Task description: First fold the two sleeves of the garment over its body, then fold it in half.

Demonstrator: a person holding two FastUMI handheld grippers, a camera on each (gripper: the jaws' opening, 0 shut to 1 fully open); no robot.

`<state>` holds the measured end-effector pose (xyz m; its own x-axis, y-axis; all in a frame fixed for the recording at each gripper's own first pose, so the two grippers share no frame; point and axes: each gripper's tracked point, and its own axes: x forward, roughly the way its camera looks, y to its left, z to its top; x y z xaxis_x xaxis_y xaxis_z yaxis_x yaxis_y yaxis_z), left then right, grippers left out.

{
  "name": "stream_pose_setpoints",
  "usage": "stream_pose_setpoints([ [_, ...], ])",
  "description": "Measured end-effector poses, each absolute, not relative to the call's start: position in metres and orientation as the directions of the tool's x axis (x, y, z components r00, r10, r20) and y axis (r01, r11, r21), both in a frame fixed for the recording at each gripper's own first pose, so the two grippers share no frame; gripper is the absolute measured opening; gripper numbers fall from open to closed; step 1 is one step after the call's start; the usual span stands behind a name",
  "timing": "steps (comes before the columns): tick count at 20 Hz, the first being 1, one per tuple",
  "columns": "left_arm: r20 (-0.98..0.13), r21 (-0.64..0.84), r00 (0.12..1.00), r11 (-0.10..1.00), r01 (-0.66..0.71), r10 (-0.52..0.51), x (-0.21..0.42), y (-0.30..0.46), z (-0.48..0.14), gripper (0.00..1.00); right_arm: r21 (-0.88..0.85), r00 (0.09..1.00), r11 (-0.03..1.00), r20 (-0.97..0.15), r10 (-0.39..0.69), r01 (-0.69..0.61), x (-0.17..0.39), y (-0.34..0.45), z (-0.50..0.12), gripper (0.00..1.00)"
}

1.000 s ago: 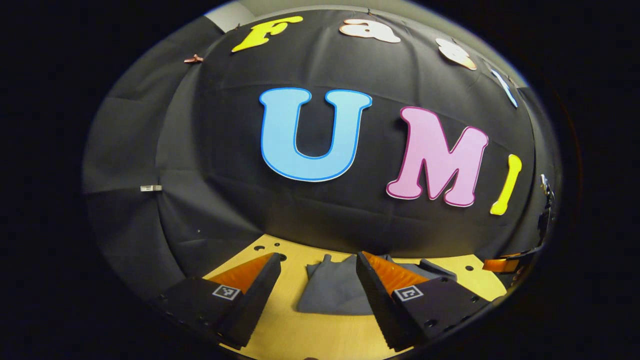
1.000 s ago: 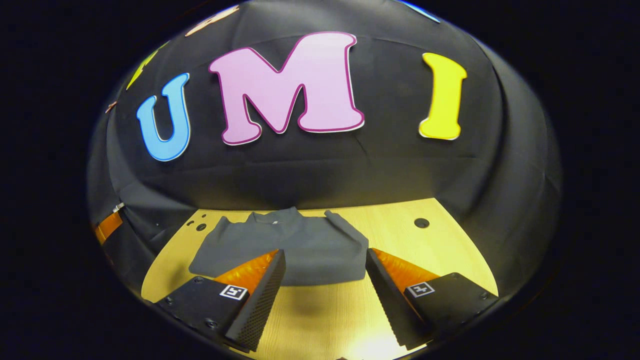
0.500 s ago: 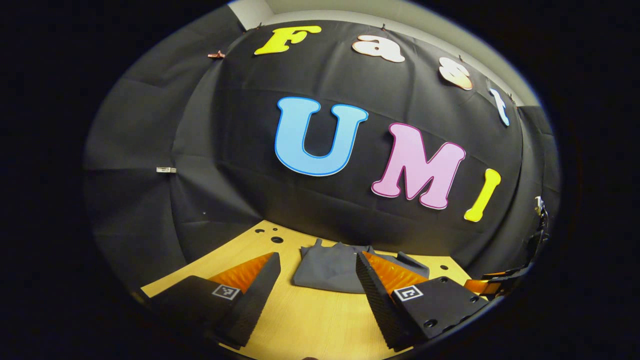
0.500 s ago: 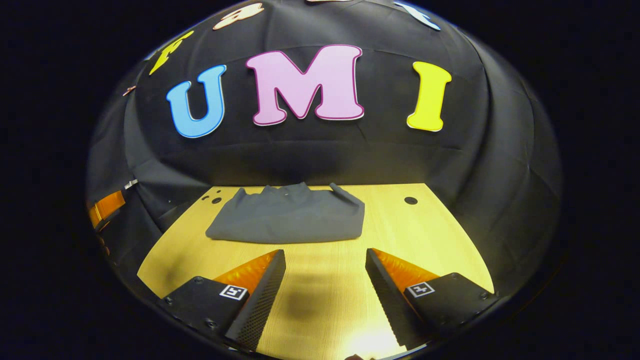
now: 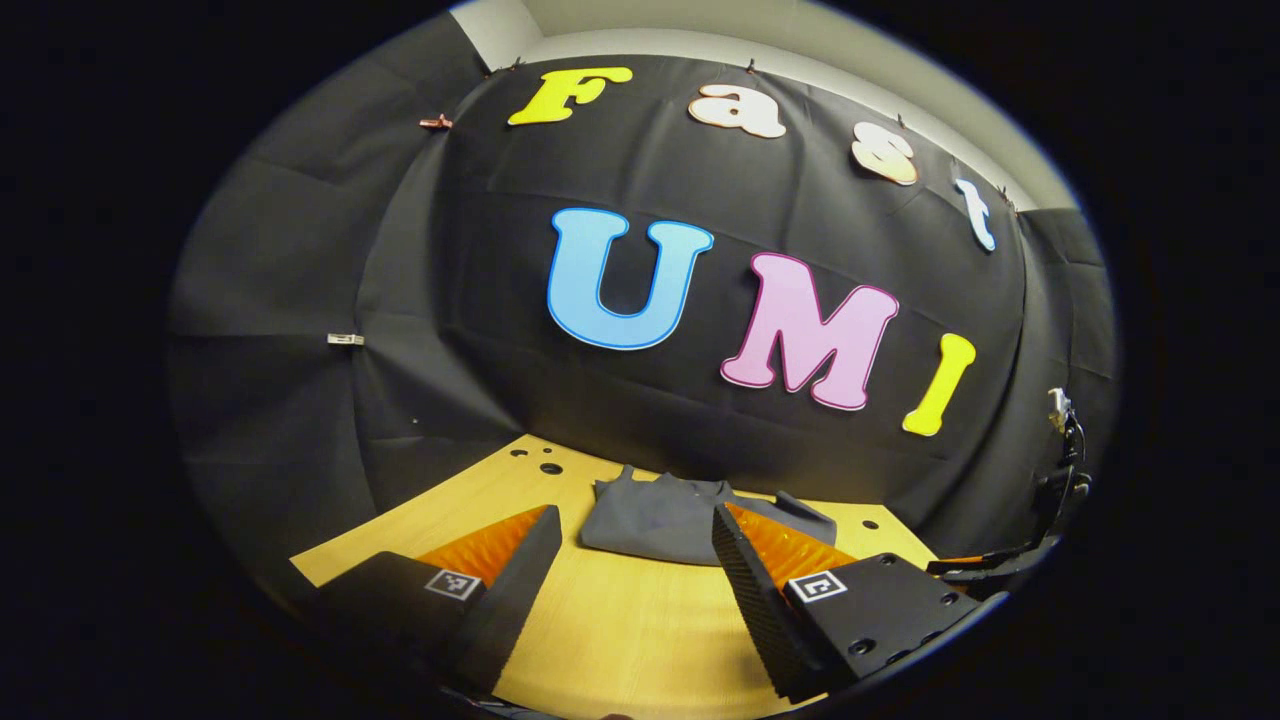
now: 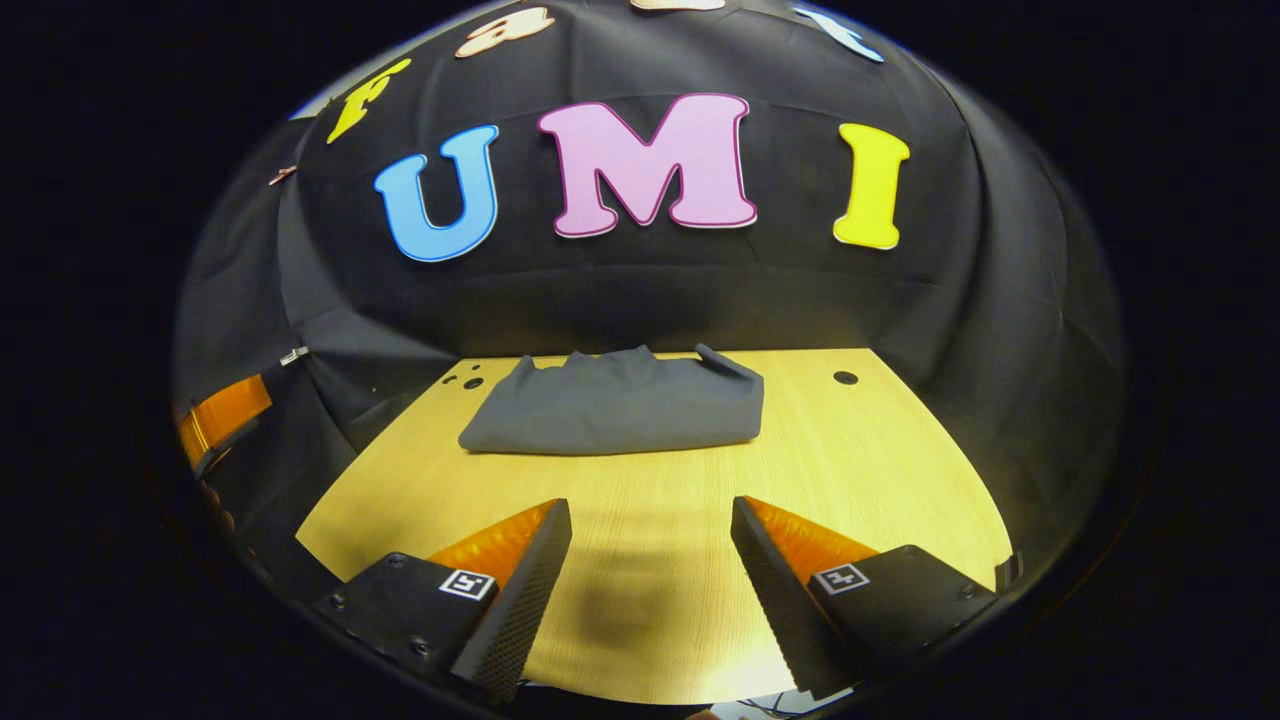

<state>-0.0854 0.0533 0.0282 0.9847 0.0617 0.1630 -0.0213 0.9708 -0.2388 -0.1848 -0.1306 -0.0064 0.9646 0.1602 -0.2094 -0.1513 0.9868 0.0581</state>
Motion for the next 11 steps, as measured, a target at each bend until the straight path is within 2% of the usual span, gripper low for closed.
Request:
stream_pose_setpoints([
  [5, 0.148, -0.240, 0.989, 0.970, 0.025, 0.011, -0.080, 0.048, 0.022, 0.96, 0.023, 0.951, 0.978, -0.230, 0.205, -0.205, -0.197, -0.109, -0.016, 0.99],
  [11, 0.088, -0.263, 0.996, 0.964, 0.041, -0.019, -0.071, 0.050, 0.003, 0.96, 0.029, 0.951, 0.981, -0.241, 0.192, -0.190, -0.199, -0.109, -0.020, 0.99],
])
